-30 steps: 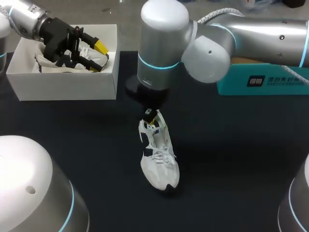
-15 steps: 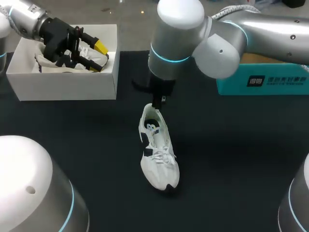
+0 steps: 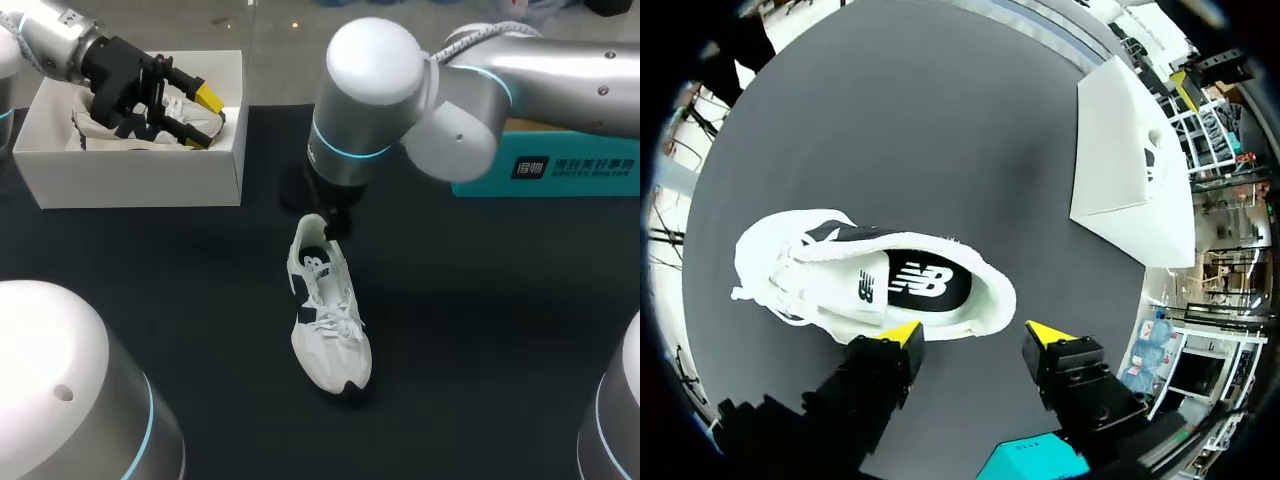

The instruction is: Take the shoe out of the shoebox, open the shoe tongue, remove and reinsert the insole, then place the shoe into the shoebox

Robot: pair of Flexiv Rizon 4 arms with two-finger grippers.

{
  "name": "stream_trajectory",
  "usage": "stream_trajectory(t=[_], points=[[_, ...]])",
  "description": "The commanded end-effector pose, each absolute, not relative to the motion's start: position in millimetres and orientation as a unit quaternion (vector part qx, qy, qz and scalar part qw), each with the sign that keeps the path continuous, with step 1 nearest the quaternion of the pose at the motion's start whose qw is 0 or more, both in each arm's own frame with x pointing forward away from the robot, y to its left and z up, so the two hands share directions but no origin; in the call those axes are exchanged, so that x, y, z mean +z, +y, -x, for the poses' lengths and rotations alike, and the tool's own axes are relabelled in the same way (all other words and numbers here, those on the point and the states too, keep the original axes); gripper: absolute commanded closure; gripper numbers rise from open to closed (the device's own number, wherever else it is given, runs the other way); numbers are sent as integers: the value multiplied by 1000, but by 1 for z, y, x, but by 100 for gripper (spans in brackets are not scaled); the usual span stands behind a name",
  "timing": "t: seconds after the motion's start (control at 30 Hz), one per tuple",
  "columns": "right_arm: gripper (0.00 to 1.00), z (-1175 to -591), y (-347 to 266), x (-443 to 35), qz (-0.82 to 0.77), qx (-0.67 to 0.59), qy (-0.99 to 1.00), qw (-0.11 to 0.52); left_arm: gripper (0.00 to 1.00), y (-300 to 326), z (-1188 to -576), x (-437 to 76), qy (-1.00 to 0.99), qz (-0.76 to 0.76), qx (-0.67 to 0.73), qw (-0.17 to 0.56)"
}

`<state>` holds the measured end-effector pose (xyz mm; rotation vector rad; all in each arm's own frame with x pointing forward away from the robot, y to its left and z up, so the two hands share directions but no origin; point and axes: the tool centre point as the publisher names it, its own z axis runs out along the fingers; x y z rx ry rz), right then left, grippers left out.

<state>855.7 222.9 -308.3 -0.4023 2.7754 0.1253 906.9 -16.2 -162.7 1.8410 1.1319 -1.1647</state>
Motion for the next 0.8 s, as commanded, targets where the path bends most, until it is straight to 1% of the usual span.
stream_trajectory(t=[0.03,0.07,0.6,0.67,0.8], points=[[5,-857,237,-315,112,19,978,175,0,-15,-907,-163,434,-707,-446,336],[0,-857,237,-315,112,19,978,175,0,-15,-907,-163,434,-707,-446,336],[0,-857,237,-315,112,19,978,175,0,-15,-907,-163,434,-707,-446,336],[0,-865,238,-325,99,15,982,160,0,-15,-907,-163,434,-707,-446,336],[0,-879,238,-333,80,4,986,149,0,-15,-907,-163,434,-707,-446,336]])
